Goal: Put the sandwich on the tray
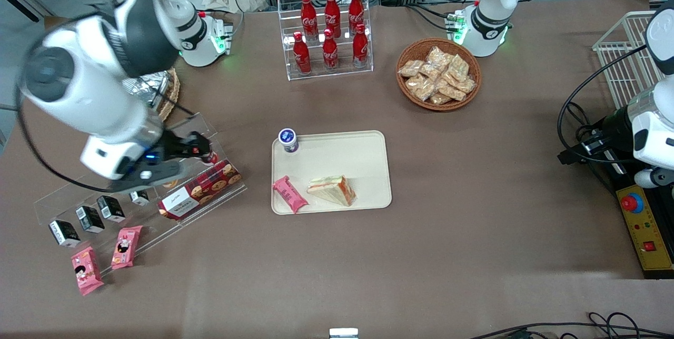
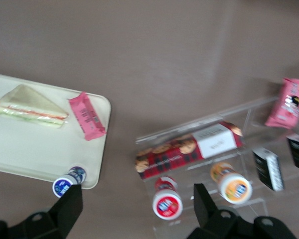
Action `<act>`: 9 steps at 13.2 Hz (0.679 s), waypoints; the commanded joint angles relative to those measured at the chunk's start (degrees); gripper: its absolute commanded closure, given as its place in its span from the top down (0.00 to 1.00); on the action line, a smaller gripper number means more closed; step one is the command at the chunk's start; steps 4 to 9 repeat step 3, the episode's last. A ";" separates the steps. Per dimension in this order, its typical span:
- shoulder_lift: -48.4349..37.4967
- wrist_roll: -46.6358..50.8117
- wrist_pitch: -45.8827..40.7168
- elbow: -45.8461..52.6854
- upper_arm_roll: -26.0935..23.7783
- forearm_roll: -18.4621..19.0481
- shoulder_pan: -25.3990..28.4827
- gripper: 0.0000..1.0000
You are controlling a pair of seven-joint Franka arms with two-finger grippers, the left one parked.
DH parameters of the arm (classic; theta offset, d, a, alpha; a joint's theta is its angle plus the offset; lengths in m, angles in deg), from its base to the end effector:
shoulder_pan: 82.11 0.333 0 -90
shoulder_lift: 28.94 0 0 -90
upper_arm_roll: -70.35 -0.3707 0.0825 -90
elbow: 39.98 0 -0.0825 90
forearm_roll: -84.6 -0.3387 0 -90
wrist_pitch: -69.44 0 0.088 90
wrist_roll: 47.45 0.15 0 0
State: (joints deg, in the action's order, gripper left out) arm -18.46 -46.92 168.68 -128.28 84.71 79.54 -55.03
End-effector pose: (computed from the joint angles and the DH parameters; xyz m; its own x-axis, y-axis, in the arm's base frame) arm 0.5640 0.1526 0.5661 0.9793 0.2018 0.0132 0.2022 -0.9784 -0.0423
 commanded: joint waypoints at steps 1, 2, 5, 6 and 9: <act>-3.70 -2.27 -3.69 -1.08 2.41 -1.27 -2.10 0.99; -4.58 -5.77 -4.22 -1.08 4.34 -1.18 -2.55 0.99; -4.85 -9.90 -4.75 -1.08 7.05 -1.35 -2.55 0.99; -4.85 -9.90 -4.75 -1.08 7.05 -1.35 -2.55 0.99; -4.85 -9.90 -4.75 -1.08 7.05 -1.35 -2.55 0.99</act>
